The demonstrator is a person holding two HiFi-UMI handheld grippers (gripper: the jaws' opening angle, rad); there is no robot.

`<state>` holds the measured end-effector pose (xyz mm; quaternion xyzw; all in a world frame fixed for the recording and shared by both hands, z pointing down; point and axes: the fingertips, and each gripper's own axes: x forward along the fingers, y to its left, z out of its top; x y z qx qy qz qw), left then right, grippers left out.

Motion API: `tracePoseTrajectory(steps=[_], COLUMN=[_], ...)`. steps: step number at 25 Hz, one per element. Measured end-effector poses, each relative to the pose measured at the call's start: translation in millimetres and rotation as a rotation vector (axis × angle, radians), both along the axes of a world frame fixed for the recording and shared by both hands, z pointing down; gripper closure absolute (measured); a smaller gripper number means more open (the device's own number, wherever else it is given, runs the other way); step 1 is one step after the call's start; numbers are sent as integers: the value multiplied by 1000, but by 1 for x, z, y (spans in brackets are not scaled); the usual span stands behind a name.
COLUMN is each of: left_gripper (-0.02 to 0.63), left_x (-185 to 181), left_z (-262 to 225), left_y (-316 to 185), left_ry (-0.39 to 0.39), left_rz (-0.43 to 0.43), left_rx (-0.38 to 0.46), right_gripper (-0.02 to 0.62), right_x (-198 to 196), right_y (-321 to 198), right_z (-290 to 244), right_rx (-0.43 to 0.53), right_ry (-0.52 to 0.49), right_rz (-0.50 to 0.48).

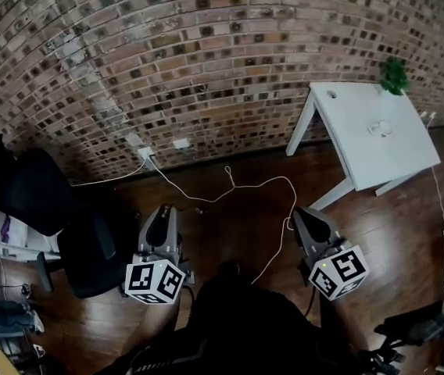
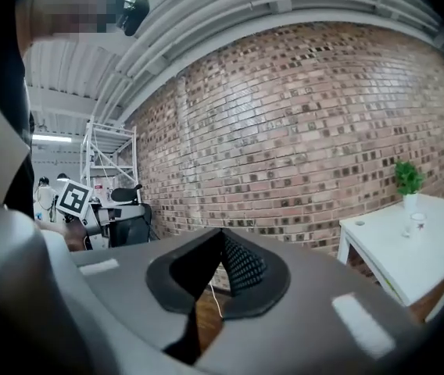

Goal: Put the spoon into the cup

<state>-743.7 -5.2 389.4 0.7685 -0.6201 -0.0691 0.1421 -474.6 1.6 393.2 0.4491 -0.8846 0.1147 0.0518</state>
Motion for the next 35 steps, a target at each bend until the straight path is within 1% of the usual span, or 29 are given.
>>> tracePoseTrajectory(steps=[2, 5, 7, 10, 13, 16, 19, 22, 26, 31, 35], left_gripper=[535, 535, 537, 538, 540, 541, 546, 568, 569, 569, 569], left_x=[1, 12, 27, 59, 91, 126, 169, 224, 283, 344, 379], left_z=[14, 37, 40, 34, 27, 20, 18, 6, -11, -26, -30], left_y=[-20, -54, -69, -76, -90, -101, -99, -101, -105, -106, -115], left_ry=[21, 45, 45, 28, 5, -7, 10, -9, -20, -8, -1], left_rz=[21, 66, 99, 139, 163, 142, 114, 137, 149, 148, 166], left_rx=[-13, -61, -64, -48, -29, -20, -29, -15, 7, 22, 26], right_gripper=[589, 589, 589, 589, 589, 589, 589, 589, 589, 589, 589], right_x=[-5, -4, 7, 33, 65, 105, 164, 219, 263, 323, 359], right_y=[-7, -11, -15, -18, -24, -30, -37, -47, -51, -53, -66], right_z=[3, 5, 6, 9, 8, 8, 6, 0, -11, -13, -10], right_rx=[-15, -22, -23, -33, -24, -4, 9, 28, 62, 69, 76], right_ry=[18, 54, 71, 64, 47, 41, 43, 22, -14, -65, -50], right_rz=[-8, 4, 26, 52, 72, 74, 115, 124, 88, 100, 104])
